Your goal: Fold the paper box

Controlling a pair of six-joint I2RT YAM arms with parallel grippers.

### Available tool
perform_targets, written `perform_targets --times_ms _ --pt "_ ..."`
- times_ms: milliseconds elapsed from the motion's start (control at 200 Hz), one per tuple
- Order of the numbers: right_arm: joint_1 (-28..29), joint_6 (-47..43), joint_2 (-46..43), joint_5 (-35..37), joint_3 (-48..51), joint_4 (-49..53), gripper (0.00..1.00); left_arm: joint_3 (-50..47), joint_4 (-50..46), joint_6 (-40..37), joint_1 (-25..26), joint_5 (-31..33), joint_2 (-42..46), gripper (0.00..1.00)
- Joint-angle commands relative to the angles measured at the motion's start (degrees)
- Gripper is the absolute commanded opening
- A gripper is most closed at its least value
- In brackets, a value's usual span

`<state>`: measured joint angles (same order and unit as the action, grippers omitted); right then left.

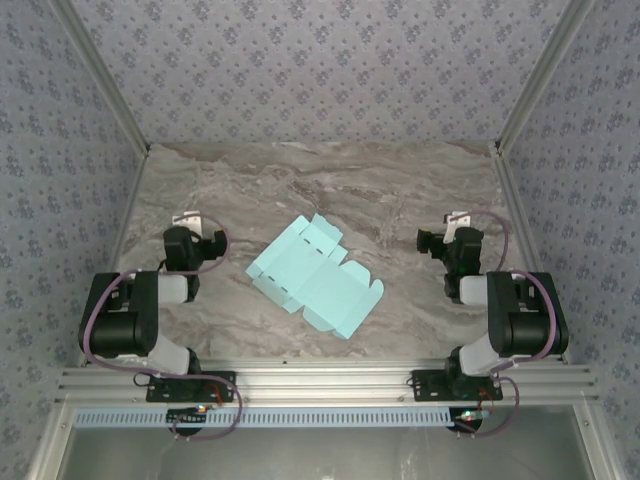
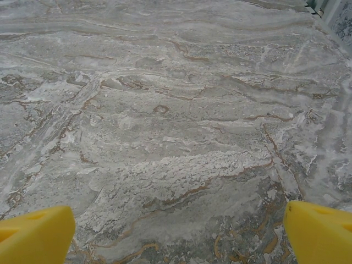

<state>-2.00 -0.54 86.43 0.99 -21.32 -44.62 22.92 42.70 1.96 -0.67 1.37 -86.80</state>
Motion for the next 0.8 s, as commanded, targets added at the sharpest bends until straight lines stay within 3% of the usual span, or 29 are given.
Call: perform_targets --times_ms 0,285,475,620,730,795 --pt "-0.57 -0.52 0.68 -1.08 -1.34 -0.99 1.00 1.60 1.95 -0.68 -0.30 0.48 -0.74 0.99" --pt "-0.34 -0.56 0.61 -0.71 -1.12 -1.27 1.00 1.60 1.95 -0.58 -0.30 0.47 -0.73 0.99" --pt "-0.35 3.32 -10.46 9.84 -3.79 11.85 1.00 1.35 0.98 0.10 -0.90 0.47 1.35 0.99" --pt "-0.57 4.37 -23.01 7.38 -11.22 28.82 1.00 6.02 -21.08 4.20 0.34 6.19 17.40 0.99" --pt "-1.12 17.44 -24.45 10.63 -21.72 44.05 1.00 8.54 -32.29 8.44 0.75 3.05 28.48 0.99" --pt "-2.65 19.39 -22.66 0.51 -25.22 45.96 1.00 9.75 -38.55 10.39 0.99 0.85 33.23 0.99"
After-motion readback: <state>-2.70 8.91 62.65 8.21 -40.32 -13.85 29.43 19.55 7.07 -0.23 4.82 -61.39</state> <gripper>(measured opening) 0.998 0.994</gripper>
